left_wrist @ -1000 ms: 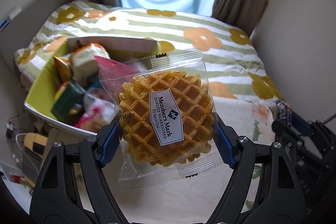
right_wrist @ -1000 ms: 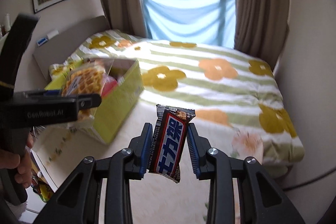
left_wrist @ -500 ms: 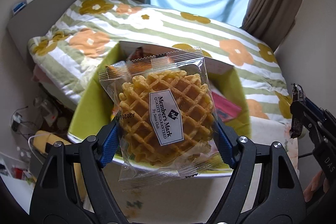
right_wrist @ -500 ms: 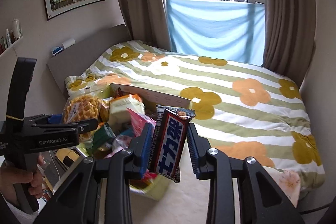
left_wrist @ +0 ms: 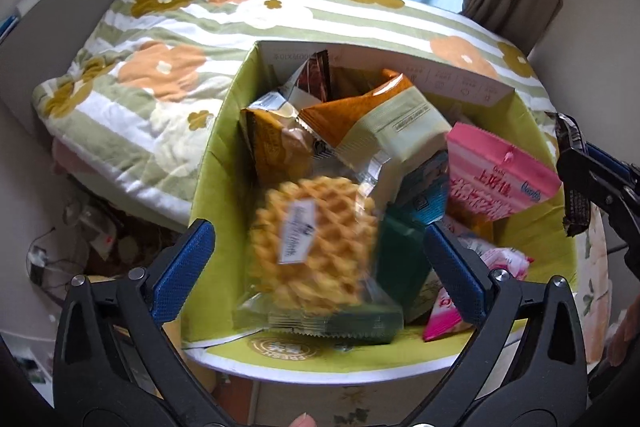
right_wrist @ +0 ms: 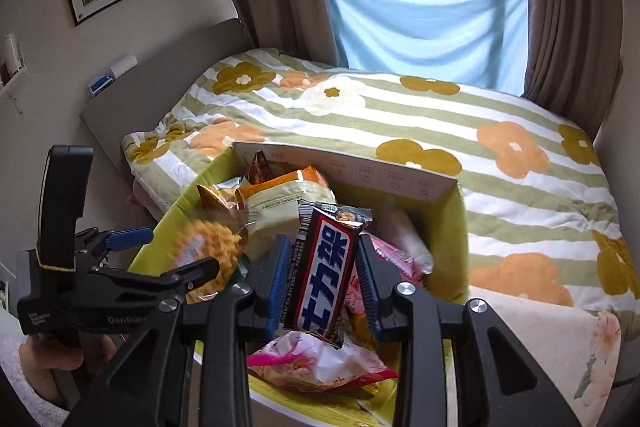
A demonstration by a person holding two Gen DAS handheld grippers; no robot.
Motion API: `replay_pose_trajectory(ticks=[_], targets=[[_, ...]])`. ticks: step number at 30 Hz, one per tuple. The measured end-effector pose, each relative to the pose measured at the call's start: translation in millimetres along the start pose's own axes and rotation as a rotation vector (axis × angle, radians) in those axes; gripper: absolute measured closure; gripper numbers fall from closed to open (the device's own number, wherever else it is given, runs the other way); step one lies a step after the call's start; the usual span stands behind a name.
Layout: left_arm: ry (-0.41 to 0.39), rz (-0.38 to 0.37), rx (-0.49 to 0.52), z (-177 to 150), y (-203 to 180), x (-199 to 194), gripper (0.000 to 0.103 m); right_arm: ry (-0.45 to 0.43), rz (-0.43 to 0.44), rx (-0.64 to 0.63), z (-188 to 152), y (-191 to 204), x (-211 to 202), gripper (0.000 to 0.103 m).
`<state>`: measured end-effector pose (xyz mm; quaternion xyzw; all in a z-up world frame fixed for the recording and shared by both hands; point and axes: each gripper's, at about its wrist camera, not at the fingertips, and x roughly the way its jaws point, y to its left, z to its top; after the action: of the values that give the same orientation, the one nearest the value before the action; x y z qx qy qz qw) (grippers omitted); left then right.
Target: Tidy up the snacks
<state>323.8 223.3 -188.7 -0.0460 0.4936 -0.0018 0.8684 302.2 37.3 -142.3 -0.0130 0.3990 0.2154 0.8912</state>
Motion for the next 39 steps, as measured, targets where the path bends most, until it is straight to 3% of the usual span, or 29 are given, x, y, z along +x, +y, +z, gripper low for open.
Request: replay_pose_trajectory(ticks=[5, 15, 16, 19, 20, 28, 39], targets=[[0.029, -0.030, 0.006, -7.3, 6.3, 7.1, 0.000, 0.045, 0.010, -0.009, -2.3, 6.6, 13.6, 0.073], [0.029, -0.011, 0.022, -12.5, 7.8, 0.6, 0.000, 0.123, 0.036, -0.031, 2.4, 19.3, 35.8, 0.072], [0.030, -0.007, 0.026, -13.2, 7.3, 0.2, 0.000, 0.137, 0.023, -0.022, 2.4, 18.3, 39.3, 0.067], [0.033, -0.003, 0.034, -15.2, 4.5, -0.7, 0.000, 0.120, -0.008, 0.018, -0.1, 10.9, 36.5, 0.016], [0.034, -0.002, 0.036, -15.9, 4.3, -1.0, 0.000, 0.112, -0.007, 0.027, -1.6, 9.0, 34.0, 0.009], [0.044, -0.019, 0.043, -21.3, 1.2, -3.0, 0.000, 0.094, -0.036, 0.080, -9.2, 1.6, 24.4, 0.008], [-0.023, 0.021, 0.048, -26.9, -15.6, -37.7, 0.000, 0.038, -0.026, 0.084, -17.2, -5.8, -9.4, 0.008]])
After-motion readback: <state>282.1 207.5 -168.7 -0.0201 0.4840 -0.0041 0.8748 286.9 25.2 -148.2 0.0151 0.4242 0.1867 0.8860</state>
